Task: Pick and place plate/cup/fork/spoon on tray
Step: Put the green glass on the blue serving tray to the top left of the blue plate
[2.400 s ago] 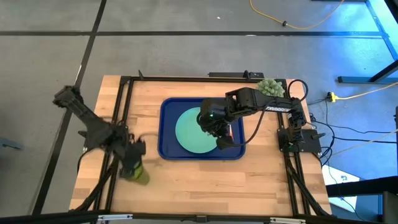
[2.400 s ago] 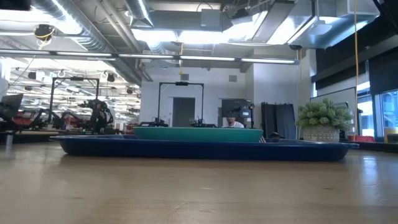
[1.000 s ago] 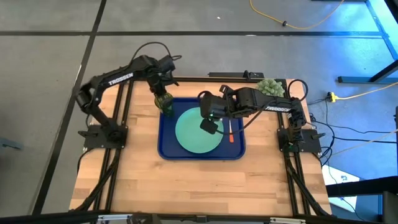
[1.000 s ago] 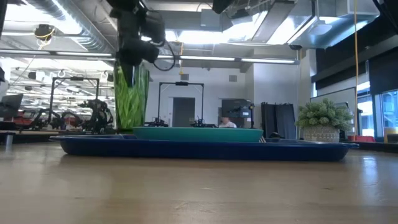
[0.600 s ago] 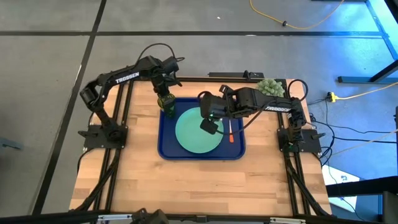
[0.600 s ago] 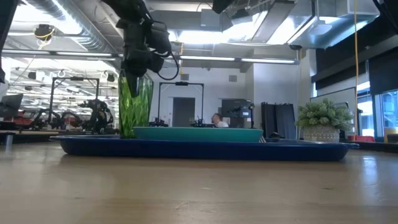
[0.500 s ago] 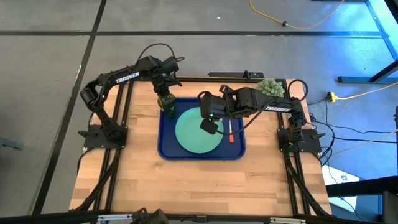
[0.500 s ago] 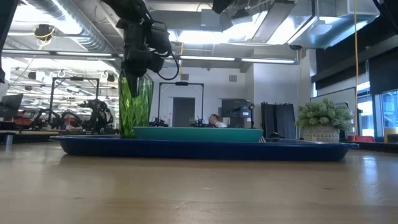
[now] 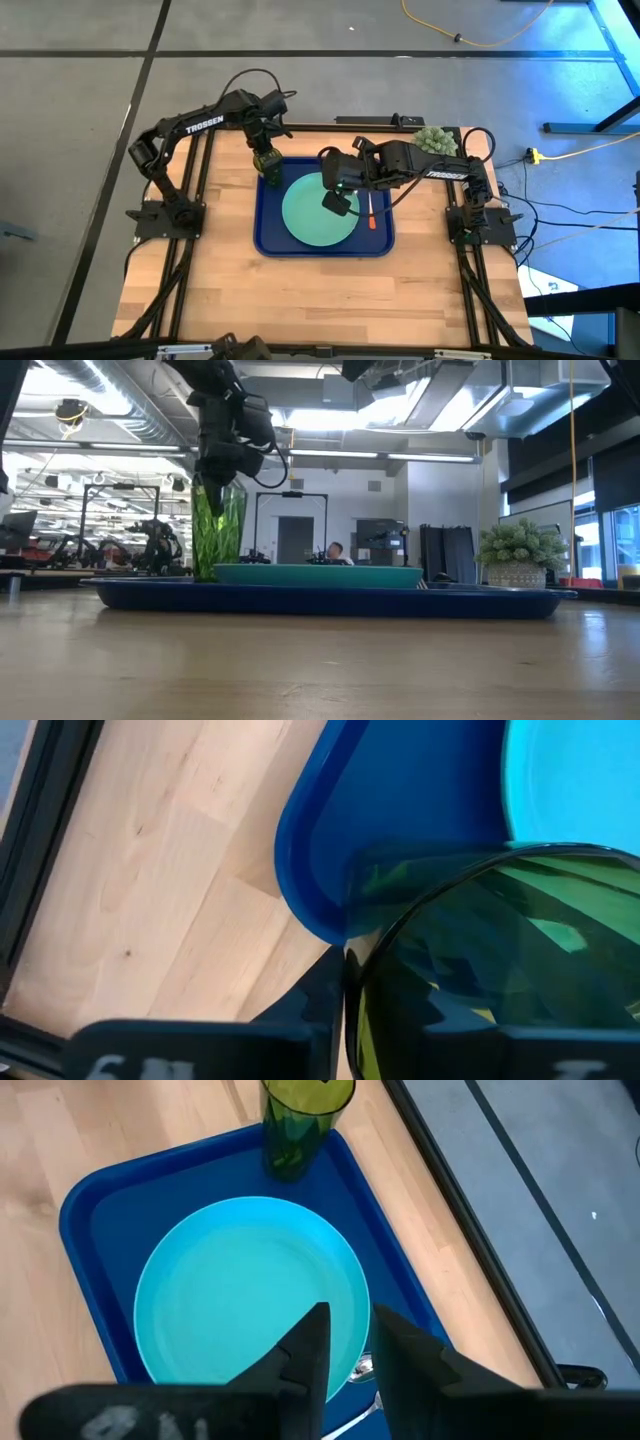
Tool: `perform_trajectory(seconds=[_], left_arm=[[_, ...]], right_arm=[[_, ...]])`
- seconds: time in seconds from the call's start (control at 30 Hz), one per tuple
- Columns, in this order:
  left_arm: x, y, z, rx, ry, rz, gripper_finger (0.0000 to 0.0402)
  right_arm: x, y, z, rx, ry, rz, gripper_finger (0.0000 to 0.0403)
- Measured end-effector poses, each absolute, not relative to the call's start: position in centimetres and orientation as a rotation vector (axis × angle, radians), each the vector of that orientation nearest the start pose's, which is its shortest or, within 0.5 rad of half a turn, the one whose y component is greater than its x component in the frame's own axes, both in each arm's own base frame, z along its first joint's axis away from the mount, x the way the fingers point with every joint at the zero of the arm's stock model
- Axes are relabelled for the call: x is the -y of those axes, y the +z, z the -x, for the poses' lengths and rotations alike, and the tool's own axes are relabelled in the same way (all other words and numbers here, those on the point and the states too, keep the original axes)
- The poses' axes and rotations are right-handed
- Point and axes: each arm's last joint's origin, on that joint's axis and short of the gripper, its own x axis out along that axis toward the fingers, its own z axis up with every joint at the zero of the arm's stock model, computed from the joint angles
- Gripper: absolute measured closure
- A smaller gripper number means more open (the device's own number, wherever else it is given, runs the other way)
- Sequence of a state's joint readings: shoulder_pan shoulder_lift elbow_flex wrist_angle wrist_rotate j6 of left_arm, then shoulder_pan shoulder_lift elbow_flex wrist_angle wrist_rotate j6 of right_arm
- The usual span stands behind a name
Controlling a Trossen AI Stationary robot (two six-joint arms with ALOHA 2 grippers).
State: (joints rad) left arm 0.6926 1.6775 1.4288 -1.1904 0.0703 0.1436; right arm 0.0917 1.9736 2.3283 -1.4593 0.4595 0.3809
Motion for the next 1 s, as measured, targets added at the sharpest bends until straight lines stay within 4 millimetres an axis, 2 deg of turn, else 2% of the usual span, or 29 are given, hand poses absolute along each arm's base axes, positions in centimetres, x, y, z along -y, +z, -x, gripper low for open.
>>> perform_trajectory(seconds=[0.6,1.0], left_arm=[[-19.76,26.81,-24.31,-1.364,0.410,0.460,0.0358],[-19.65,26.82,-24.50,-1.363,0.388,0.426,0.0390]], right_arm=[[-2.15,40.40,-37.41,-0.983,-0.523,-0.038,0.0325],[-2.15,40.39,-37.41,-0.983,-0.523,-0.038,0.0325]])
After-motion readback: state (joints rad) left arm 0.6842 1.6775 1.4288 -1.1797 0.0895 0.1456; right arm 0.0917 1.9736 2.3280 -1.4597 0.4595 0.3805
